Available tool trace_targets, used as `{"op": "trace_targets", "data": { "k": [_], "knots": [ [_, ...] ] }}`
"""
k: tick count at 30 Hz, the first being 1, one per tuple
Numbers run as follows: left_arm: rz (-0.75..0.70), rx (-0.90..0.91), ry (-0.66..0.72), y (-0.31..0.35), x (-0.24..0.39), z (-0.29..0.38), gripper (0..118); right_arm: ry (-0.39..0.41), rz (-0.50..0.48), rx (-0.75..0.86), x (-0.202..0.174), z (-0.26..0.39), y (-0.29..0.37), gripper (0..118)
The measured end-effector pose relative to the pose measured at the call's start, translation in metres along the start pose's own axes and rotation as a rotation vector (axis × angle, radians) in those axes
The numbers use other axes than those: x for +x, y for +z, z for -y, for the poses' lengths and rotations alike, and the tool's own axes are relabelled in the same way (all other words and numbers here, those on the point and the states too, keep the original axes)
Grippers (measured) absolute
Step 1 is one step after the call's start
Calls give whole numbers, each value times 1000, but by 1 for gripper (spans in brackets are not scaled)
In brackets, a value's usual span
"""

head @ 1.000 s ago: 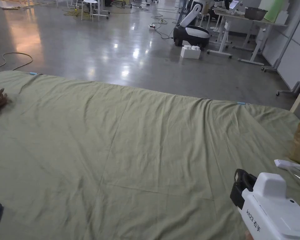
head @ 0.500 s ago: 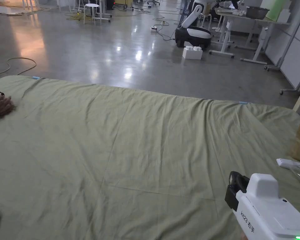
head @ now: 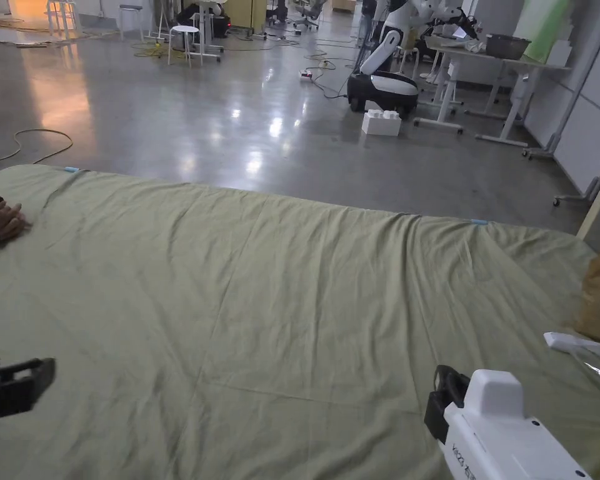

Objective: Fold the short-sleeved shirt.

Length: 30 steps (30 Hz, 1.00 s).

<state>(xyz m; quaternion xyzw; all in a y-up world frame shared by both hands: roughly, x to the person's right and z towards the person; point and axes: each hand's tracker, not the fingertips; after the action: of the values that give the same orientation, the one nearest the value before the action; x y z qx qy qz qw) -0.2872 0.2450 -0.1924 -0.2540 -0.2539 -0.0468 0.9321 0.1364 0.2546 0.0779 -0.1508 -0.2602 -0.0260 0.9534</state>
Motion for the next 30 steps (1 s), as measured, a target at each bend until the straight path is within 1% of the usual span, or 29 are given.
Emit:
{"op": "trace_targets", "data": {
  "k": [4,6,9,12,13,14,16,18,22,24,30],
  "knots": [
    [64,100,-4,-4,58,1,69,7,4,12,-5,-1,1,1],
    [59,139,3,-1,86,-3,69,5,5,15,-8,-2,0,1],
    [41,206,-58,-2,114,-7,61,3,7,27,-13,-3,0,1],
    [-26,226,-109,4,147,-12,41,3,16,43,-16,-4,0,1],
    [-58,242,-107,4,153,-14,29,2,22,49,-17,-5,-1,1],
    [-67,261,-93,5,157,-16,21,-1,31,56,-17,-6,0,1],
    [-48,276,-65,10,165,-16,18,-19,45,69,-17,-7,1,1],
    [-37,287,-63,8,168,-18,9,-27,49,76,-17,-7,1,1],
    [-30,312,-89,14,176,-16,5,-19,66,92,-17,-8,3,1],
    [-20,319,-92,18,182,-13,3,-28,71,109,-16,-9,5,1],
    [-32,305,-46,17,183,-9,3,-34,95,129,-17,-6,9,1]
  ]
}}
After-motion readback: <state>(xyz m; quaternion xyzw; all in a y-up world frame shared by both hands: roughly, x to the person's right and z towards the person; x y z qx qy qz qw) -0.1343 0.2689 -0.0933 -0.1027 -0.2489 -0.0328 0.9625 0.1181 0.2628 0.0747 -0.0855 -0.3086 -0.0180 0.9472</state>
